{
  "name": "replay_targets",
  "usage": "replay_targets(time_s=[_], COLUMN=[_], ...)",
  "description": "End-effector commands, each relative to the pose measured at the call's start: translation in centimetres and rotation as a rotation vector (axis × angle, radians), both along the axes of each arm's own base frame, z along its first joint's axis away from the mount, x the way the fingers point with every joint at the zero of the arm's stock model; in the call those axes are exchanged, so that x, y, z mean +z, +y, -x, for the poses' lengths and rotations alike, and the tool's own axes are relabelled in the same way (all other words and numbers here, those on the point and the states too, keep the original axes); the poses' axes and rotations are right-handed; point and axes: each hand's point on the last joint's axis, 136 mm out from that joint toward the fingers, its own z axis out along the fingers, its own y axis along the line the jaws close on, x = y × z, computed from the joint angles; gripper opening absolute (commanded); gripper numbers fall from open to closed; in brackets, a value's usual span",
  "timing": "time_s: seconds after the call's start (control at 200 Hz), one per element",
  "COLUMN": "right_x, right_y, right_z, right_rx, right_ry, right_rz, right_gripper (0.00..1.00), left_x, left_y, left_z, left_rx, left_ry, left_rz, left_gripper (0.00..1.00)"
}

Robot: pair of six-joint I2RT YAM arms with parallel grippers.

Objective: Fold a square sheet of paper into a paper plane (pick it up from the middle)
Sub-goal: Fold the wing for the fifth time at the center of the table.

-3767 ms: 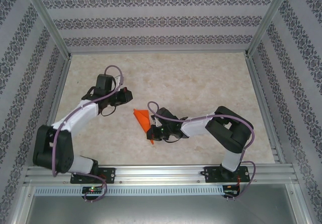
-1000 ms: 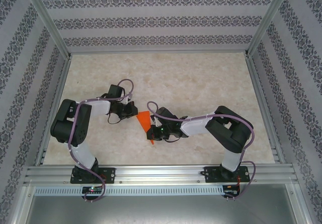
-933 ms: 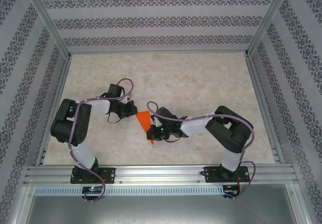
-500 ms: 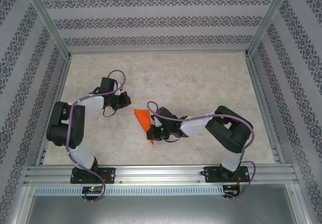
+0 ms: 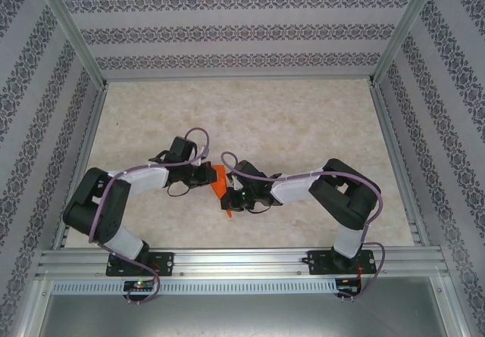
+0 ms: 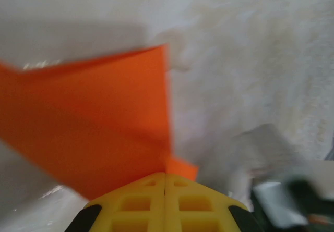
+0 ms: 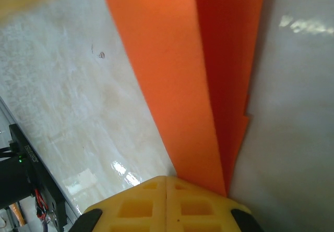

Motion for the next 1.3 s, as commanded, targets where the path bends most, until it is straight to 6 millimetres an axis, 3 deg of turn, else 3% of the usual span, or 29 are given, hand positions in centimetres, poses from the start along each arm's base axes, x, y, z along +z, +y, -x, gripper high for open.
replay_targets(time_s=[0.0,0.125,0.255,0.375,0.465,0.619,0.779,1.039,1.294], right_x=[-7.1,-5.6,-1.6,1.8,2.8,2.3,1.0,-2.5,-2.3], right_y=[-7.4,-6.5,-3.8,-2.2,-1.9,-1.2,-0.5,-4.6,-5.8], right_z=[4.1,3.4,2.0,0.8,-0.3,-1.8,-1.8,1.7,4.7], right_rx=[-0.043,-0.055,-0.029,-0.005,-0.025,-0.059,-0.051,-0.075,0.005], right_ry=[0.166,0.143,0.085,0.023,0.006,0.026,0.071,0.146,0.18], right_rz=[0.344,0.282,0.159,0.095,0.07,0.019,0.01,0.096,0.109], right_gripper=[0.0,0.0,0.0,0.0,0.0,0.01,0.02,0.02,0.03], left_x=[-0.1,-2.1,-3.7,-4.4,-4.4,-4.3,-4.3,-4.9,-5.1], left_y=[-0.6,0.3,0.9,1.0,1.0,0.8,0.8,1.5,1.7], left_z=[-1.4,-1.5,-1.0,-0.6,-0.5,-0.7,-0.6,-0.6,-0.4], left_rx=[0.023,0.017,0.003,-0.009,-0.01,-0.01,-0.018,0.004,0.011], left_ry=[-0.043,-0.019,0.011,0.028,0.028,0.024,0.03,0.032,0.04], left_rz=[0.023,-0.065,-0.118,-0.141,-0.145,-0.144,-0.154,-0.195,-0.201], left_gripper=[0.0,0.0,0.0,0.0,0.0,0.0,0.0,0.0,0.0])
